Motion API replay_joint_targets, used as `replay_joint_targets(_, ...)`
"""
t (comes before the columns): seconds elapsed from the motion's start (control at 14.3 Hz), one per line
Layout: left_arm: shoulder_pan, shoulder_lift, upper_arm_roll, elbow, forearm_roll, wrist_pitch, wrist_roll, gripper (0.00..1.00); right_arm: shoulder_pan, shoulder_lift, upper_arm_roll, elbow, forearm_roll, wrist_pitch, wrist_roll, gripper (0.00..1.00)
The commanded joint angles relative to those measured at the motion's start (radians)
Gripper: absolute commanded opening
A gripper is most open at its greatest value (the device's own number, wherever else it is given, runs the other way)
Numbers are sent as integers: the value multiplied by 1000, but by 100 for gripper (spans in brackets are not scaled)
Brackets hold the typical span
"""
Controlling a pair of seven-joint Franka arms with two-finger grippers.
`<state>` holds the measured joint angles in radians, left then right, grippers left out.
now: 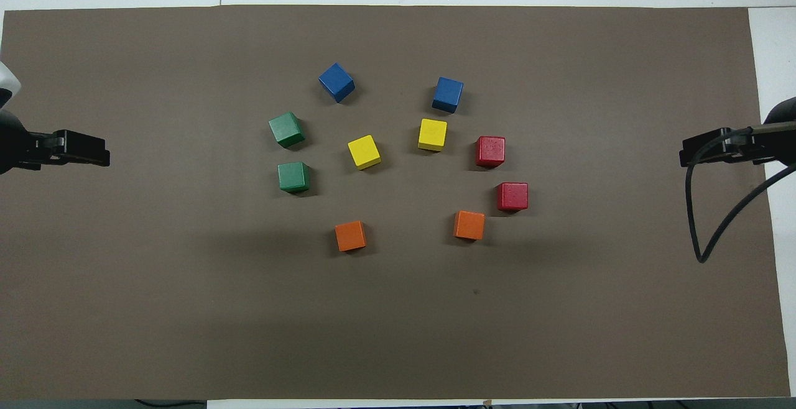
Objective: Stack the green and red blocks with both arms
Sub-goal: 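Move the left gripper toward a green block while the right gripper approaches red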
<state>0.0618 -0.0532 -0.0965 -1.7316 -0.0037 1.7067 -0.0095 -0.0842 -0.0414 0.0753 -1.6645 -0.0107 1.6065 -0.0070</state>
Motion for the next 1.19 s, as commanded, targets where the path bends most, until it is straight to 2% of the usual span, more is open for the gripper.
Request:
replay_joint_targets(0.0,13,4,-6,15,-19,-1,19,100,-6,5,4,9,-8,-28,-13,100)
replay_joint_targets(0.28,13,-5,-6,1,-19,8,14,100,-3,3,6,3,-6,-23,-8,100)
replay_joint_targets(0.42,16,-8,-5,-5,-21,13,22,100,17,-2,14,-36,-5,4,45,100)
replay_joint_targets(0.63,9,-39,-9,-77,-22,69,26,100,121,-12,15,-136,-2,128,113,100)
replay_joint_targets(0.77,-37,-39,-11,-103,-22,112,14,100,171,12,15,-168,2,199,198,100)
replay_joint_targets(0.91,-95,-17,-11,-109,-22,138,-27,100,198,52,15,-184,3,249,242,100)
replay_joint_targets(1.12,-177,71,-11,-108,-22,212,-113,100,219,71,17,-260,5,347,243,100)
